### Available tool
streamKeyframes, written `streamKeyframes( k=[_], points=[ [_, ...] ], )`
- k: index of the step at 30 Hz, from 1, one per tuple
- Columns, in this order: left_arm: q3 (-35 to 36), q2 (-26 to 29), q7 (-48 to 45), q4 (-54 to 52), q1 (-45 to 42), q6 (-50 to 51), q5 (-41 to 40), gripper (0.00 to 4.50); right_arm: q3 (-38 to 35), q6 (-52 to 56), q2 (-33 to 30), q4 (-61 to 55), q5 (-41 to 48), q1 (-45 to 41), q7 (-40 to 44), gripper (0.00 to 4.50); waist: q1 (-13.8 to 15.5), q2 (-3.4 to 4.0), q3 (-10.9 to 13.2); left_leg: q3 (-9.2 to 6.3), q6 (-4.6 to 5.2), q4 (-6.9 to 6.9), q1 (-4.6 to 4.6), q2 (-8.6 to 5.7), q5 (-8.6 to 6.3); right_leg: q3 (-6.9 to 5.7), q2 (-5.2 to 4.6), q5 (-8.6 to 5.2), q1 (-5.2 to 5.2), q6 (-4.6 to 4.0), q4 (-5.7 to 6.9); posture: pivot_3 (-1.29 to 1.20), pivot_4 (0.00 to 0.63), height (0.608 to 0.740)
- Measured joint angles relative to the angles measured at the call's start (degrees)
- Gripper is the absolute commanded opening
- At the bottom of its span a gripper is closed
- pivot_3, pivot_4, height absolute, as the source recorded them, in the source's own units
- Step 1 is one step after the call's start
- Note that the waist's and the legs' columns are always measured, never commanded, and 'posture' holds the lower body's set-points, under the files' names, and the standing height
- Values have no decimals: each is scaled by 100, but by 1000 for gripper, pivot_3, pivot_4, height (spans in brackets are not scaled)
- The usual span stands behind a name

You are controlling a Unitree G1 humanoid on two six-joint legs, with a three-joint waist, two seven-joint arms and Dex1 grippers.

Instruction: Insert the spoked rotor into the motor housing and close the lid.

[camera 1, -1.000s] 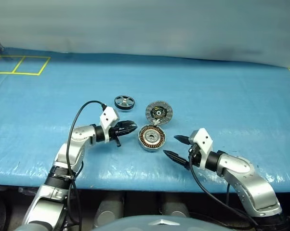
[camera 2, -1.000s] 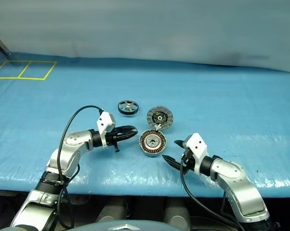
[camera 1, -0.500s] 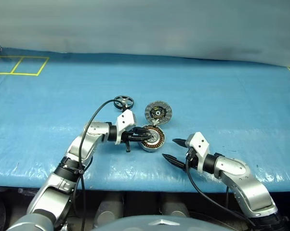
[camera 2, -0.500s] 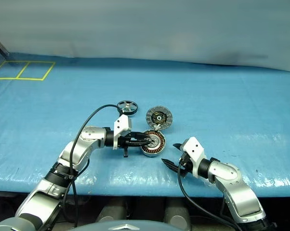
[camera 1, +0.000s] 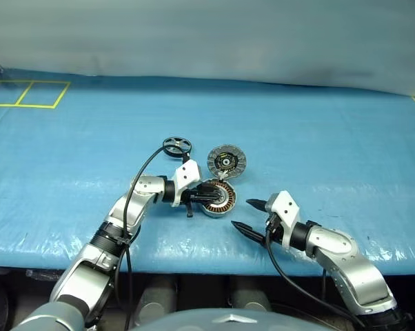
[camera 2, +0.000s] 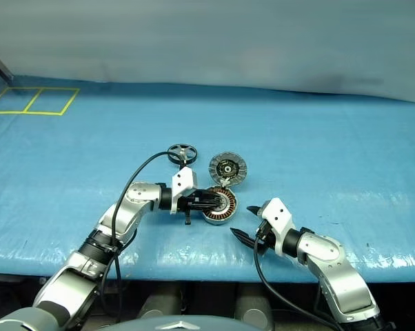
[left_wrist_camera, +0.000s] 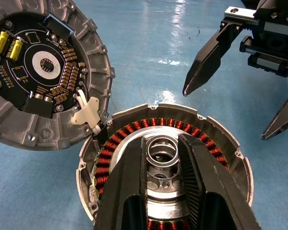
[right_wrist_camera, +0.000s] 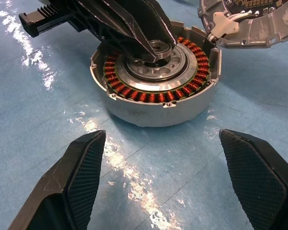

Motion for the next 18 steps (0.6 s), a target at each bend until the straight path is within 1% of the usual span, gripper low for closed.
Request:
streamKeyframes(
  k=[7,9,10,11,18],
  points=[
    [-60,5,-35,69,-77,-92,167,638,7,-7,0,0,-14,-4,-79,4011,1,0,0,0,0,0,1,0,0,0,0,1,0,1,0,0,150,740],
    [-64,1,-50,101,-94,-113,178,1394,12,-15,1,0,-25,-4,-93,4011,1,0,0,0,0,1,1,0,0,0,0,1,1,1,0,0,150,740],
    [-66,-3,-49,110,-94,-124,180,1623,15,-21,1,0,-29,-4,-112,4011,1,0,0,0,0,1,1,0,0,0,0,1,1,1,0,0,150,740],
    [-65,-28,-8,137,-94,-161,188,1946,17,-31,2,0,-39,-4,-138,4011,0,0,0,0,0,0,1,0,0,0,0,1,1,1,0,0,150,740],
    [71,-135,128,211,-94,-228,85,1946,68,-82,4,9,-144,-15,-195,4011,1,0,0,-1,0,1,0,0,0,0,0,1,1,1,0,0,150,740]
  ],
)
